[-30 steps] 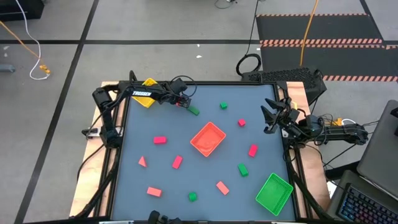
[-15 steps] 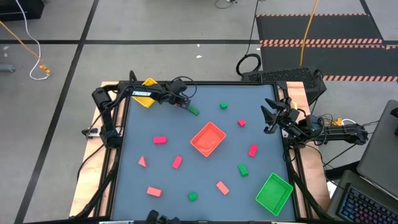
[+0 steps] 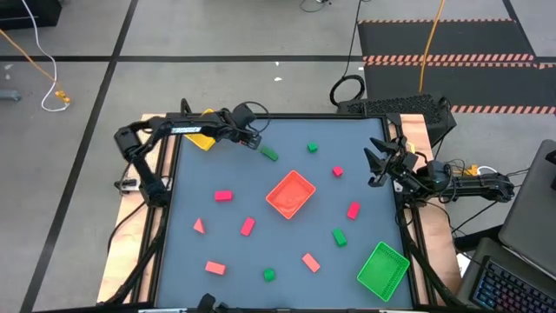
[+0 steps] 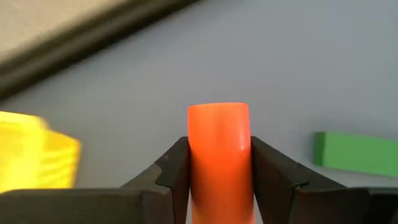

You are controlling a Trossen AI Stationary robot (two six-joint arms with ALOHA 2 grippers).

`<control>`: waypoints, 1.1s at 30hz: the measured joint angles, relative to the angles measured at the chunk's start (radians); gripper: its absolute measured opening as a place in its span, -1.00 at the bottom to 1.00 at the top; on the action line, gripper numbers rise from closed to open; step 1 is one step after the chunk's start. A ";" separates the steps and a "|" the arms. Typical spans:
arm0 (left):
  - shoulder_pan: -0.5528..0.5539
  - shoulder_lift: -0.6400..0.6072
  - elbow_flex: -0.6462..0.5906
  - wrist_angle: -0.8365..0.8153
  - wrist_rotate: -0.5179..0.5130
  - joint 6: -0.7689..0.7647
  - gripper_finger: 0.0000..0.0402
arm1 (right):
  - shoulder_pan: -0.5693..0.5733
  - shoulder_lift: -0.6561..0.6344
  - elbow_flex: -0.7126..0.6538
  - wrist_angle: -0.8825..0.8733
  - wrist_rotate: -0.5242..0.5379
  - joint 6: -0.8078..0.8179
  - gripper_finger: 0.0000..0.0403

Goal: Sort & place blocks by color
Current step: Put the orange block into the yellow bin

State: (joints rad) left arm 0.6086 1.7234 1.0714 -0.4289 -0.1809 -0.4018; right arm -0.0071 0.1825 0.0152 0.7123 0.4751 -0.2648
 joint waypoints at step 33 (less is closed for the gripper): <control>0.208 -0.251 0.000 -0.391 -0.292 0.169 -0.17 | 0.000 0.000 0.000 -0.006 0.000 0.017 -0.09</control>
State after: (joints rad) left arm 0.8161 1.4727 1.0718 -0.8196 -0.4734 -0.2326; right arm -0.0071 0.1825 0.0153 0.7063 0.4749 -0.2481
